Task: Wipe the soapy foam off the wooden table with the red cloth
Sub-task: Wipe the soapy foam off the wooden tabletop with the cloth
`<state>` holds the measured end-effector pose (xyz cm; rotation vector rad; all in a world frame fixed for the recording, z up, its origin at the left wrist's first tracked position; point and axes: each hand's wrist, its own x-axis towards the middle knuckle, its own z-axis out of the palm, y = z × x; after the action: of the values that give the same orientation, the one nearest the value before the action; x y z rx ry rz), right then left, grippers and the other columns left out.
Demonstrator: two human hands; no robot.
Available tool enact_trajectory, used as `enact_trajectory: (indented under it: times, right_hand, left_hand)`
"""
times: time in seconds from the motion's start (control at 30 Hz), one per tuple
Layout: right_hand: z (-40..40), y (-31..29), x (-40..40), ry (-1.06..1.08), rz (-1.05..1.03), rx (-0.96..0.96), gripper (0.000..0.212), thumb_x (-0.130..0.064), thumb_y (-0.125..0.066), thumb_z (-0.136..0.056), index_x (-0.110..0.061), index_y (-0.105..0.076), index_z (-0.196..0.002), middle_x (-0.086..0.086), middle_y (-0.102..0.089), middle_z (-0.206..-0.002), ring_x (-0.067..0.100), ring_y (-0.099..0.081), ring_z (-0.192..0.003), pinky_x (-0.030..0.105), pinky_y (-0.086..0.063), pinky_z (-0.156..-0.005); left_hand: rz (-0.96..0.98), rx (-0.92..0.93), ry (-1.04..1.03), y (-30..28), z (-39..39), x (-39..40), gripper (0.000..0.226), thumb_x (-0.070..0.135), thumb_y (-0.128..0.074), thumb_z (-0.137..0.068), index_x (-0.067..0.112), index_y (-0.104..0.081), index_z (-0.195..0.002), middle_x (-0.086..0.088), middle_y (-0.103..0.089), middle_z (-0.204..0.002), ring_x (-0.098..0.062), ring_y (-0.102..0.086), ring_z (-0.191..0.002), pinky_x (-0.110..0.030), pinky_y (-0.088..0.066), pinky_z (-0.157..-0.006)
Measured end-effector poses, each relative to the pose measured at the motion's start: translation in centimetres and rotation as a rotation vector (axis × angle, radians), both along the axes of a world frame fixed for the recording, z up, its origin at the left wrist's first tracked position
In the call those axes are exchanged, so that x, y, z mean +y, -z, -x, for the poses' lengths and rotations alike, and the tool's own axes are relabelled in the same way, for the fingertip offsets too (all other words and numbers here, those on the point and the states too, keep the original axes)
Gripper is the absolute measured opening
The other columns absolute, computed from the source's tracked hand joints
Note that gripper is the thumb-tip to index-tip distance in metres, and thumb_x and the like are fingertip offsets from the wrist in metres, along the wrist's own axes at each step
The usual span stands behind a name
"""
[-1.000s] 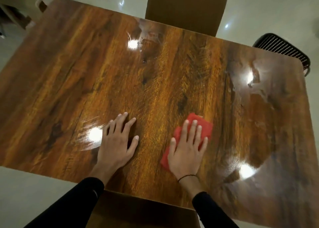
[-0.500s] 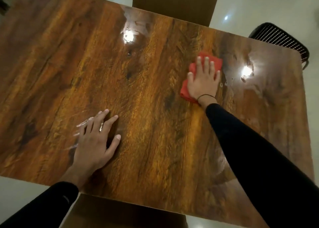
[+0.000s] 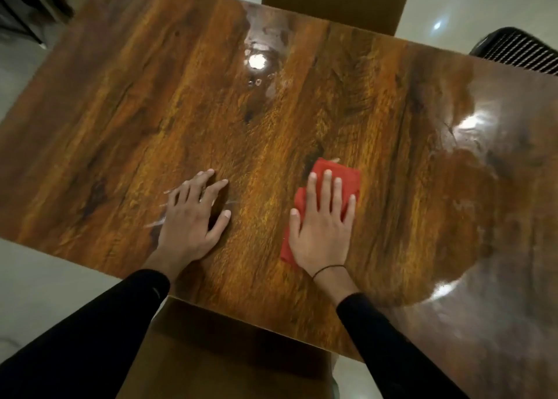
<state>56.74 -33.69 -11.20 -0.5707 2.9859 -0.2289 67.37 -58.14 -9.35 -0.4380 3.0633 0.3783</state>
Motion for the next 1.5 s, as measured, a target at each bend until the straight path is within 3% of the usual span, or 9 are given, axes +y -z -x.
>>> enact_trajectory:
  times: [0.17, 0.37, 0.57, 0.7, 0.8, 0.97, 1.2, 1.37, 1.5]
  right_hand:
    - [-1.1, -0.4, -6.0, -0.388, 0.042, -0.013, 0.078, -0.052, -0.031, -0.114, -0.018, -0.01, -0.18, 0.013, -0.002, -0.188, 0.034, -0.003, -0.175, 0.063, -0.007, -0.138]
    - [-4.5, 0.8, 2.1, -0.63, 0.05, -0.007, 0.074, -0.053, -0.031, -0.117, -0.025, -0.008, -0.181, 0.006, 0.0, -0.189, 0.028, 0.003, -0.175, 0.061, -0.009, -0.14]
    - [0.4, 0.3, 12.0, -0.37, -0.01, -0.022, 0.075, -0.058, -0.029, -0.115, -0.031, -0.006, -0.181, 0.0, 0.001, -0.189, 0.024, 0.0, -0.176, 0.061, -0.012, -0.138]
    - [6.5, -0.4, 8.9, -0.2, -0.028, -0.029, 0.076, -0.057, -0.028, -0.115, -0.026, -0.007, -0.181, 0.005, -0.001, -0.189, 0.028, -0.001, -0.175, 0.061, -0.009, -0.14]
    - [7.6, -0.6, 4.4, -0.222, -0.047, -0.026, 0.076, -0.055, -0.027, -0.115, -0.022, -0.008, -0.181, 0.009, -0.002, -0.189, 0.031, -0.002, -0.175, 0.062, -0.008, -0.139]
    - [1.8, -1.0, 2.9, -0.38, 0.008, -0.026, 0.077, -0.054, -0.03, -0.115, -0.02, -0.009, -0.181, 0.009, -0.003, -0.189, 0.031, -0.002, -0.175, 0.062, -0.008, -0.138]
    - [-7.8, -0.1, 16.0, -0.315, 0.047, -0.03, 0.076, -0.055, -0.033, -0.115, -0.027, -0.007, -0.181, 0.002, 0.002, -0.189, 0.027, 0.001, -0.176, 0.059, -0.005, -0.139]
    - [-3.3, -0.4, 25.4, -0.053, 0.001, -0.048, 0.075, -0.055, -0.03, -0.115, -0.028, -0.007, -0.181, -0.001, 0.003, -0.189, 0.024, 0.003, -0.175, 0.061, -0.008, -0.139]
    - [3.7, -0.5, 26.1, 0.138, -0.014, -0.063, 0.076, -0.058, -0.024, -0.113, -0.027, -0.007, -0.181, 0.002, 0.0, -0.189, 0.027, 0.001, -0.175, 0.064, -0.008, -0.139]
  left_hand:
    - [0.0, -0.003, 0.001, 0.2, -0.1, 0.0, 0.065, 0.058, -0.044, -0.107, 0.026, -0.047, -0.163, -0.006, -0.037, -0.174, -0.031, -0.034, -0.162, -0.059, -0.032, -0.124]
    - [0.012, 0.016, 0.008, 1.0, -0.1, -0.1, 0.065, 0.06, -0.044, -0.107, 0.028, -0.046, -0.163, -0.005, -0.036, -0.174, -0.031, -0.036, -0.161, -0.058, -0.032, -0.124]
    - [0.017, 0.01, 0.009, 1.3, -0.1, -0.3, 0.066, 0.059, -0.045, -0.106, 0.026, -0.045, -0.163, -0.006, -0.036, -0.173, -0.032, -0.035, -0.16, -0.06, -0.032, -0.124]
    - [0.021, 0.025, 0.016, 0.9, 0.0, 0.1, 0.066, 0.057, -0.046, -0.106, 0.023, -0.046, -0.162, -0.008, -0.037, -0.172, -0.034, -0.036, -0.16, -0.06, -0.031, -0.123]
    - [0.022, 0.021, 0.017, 0.7, -0.1, 0.2, 0.066, 0.056, -0.045, -0.106, 0.023, -0.046, -0.162, -0.01, -0.037, -0.172, -0.035, -0.035, -0.16, -0.06, -0.03, -0.124]
    - [0.02, 0.014, 0.02, 0.5, -0.2, 0.3, 0.066, 0.058, -0.043, -0.106, 0.024, -0.045, -0.163, -0.009, -0.035, -0.173, -0.034, -0.033, -0.161, -0.06, -0.028, -0.126]
    - [0.07, -0.007, 0.004, 0.2, 0.0, 1.0, 0.073, 0.061, -0.039, -0.104, 0.018, -0.043, -0.162, -0.017, -0.034, -0.172, -0.042, -0.037, -0.156, -0.061, -0.029, -0.124]
    - [-0.129, -0.003, 0.107, -1.2, 1.9, 11.2, 0.077, 0.067, -0.042, -0.104, 0.025, -0.035, -0.168, -0.008, -0.02, -0.181, -0.032, -0.019, -0.168, -0.058, -0.016, -0.132]
    - [-0.14, -0.072, 0.305, -0.4, 5.1, 22.2, 0.074, 0.065, -0.032, -0.11, 0.026, -0.028, -0.173, -0.007, -0.007, -0.186, -0.023, -0.002, -0.172, -0.057, -0.011, -0.139]
